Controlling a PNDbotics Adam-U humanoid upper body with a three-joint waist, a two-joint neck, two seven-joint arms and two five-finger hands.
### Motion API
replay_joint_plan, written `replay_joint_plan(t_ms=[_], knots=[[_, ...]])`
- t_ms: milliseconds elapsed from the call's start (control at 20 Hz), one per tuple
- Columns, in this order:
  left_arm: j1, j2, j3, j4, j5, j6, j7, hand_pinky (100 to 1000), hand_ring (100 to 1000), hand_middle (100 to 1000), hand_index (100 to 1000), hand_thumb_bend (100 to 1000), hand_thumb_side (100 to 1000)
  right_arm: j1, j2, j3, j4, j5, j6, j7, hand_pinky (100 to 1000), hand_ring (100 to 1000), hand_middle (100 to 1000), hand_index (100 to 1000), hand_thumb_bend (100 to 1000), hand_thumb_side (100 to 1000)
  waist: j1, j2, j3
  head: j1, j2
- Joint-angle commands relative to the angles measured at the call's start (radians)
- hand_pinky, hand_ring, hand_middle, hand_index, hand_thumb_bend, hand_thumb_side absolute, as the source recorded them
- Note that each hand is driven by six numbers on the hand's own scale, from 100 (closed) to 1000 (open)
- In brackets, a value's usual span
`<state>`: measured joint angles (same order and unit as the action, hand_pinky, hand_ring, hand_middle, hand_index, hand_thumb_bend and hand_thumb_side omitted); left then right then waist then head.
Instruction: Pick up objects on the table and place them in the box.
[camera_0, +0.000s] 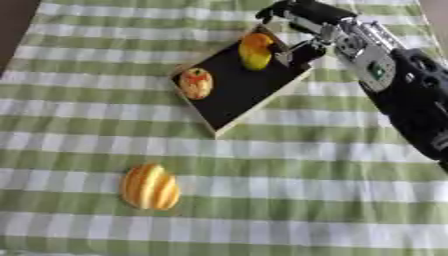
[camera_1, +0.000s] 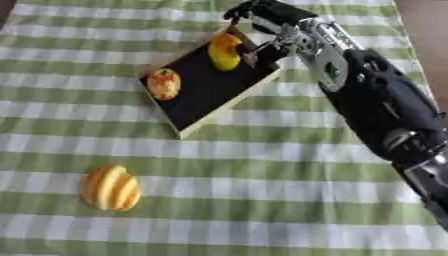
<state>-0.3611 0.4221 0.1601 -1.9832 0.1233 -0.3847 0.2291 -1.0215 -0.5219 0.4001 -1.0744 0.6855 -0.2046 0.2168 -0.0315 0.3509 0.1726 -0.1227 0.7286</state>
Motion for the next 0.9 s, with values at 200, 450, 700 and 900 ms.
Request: replay_joint_plan(t_ms=[200,450,700,900], knots=[[0.0,0.022,0.001,-0.017,0.001,0.002,-0.004,804,815,686,858,100,526,-0.016,-0.033,-0.034,-0.135,-0.105,0.047,0.0,924,956,759,909,100,100,0.008,-0.031,-0.004,0.009,0.004],[0.002,0.082,-0.008,-0.017,-0.033,0.014,-0.014,803,815,689,862,100,443,0.05,-0.165,-0.098,-0.454,-0.347,0.153,-0.071,888,911,707,883,100,100,0.009,-0.037,-0.015,0.025,0.012],[-0.004,0.247,-0.048,-0.014,-0.161,0.083,-0.057,800,815,695,870,100,346,0.21,-0.348,-0.201,-0.787,-0.602,0.26,-0.211,879,894,692,864,100,118,0.01,-0.038,-0.026,0.032,0.013],[-0.035,0.441,-0.138,-0.009,-0.297,0.159,-0.171,796,819,717,890,100,306,0.34,-0.438,-0.296,-0.913,-0.69,0.236,-0.319,878,884,691,847,100,100,0.018,-0.035,-0.034,0.04,0.01]])
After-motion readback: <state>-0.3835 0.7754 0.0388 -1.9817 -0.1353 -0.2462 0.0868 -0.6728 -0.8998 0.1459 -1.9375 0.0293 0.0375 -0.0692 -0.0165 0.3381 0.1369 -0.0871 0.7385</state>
